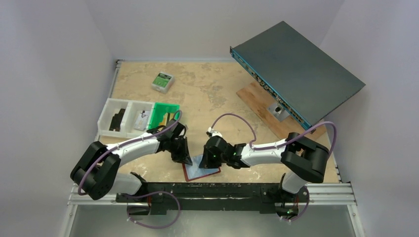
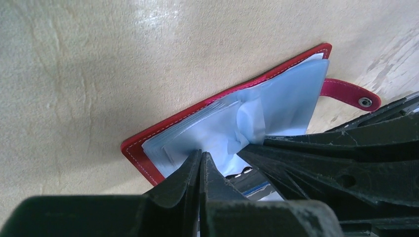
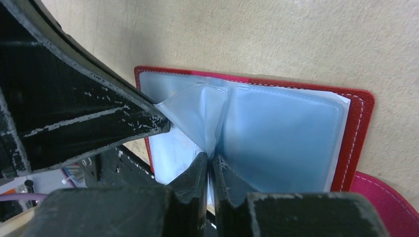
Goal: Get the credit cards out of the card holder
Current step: Remove the credit card from the card holder.
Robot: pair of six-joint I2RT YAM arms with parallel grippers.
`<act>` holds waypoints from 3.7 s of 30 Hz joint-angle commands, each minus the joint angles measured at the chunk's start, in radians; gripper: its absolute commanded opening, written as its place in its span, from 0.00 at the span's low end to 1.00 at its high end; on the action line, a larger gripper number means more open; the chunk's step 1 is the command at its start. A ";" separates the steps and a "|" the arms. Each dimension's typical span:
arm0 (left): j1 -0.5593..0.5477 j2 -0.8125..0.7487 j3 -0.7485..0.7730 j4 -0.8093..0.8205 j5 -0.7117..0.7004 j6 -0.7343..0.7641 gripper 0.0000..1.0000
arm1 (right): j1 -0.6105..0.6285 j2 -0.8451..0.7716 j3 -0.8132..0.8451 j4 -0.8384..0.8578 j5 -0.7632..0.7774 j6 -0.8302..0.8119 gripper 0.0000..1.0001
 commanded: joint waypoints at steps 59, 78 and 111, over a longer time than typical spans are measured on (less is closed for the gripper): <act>0.047 -0.215 0.139 -0.245 -0.175 0.029 0.11 | 0.082 -0.073 0.269 -0.387 0.260 -0.166 0.51; 0.150 -0.334 -0.006 -0.254 -0.147 0.041 0.20 | 0.146 0.252 0.456 -0.521 0.267 -0.181 0.49; -0.036 -0.054 -0.025 -0.044 -0.083 -0.018 0.00 | 0.027 0.042 0.044 -0.024 -0.013 -0.045 0.17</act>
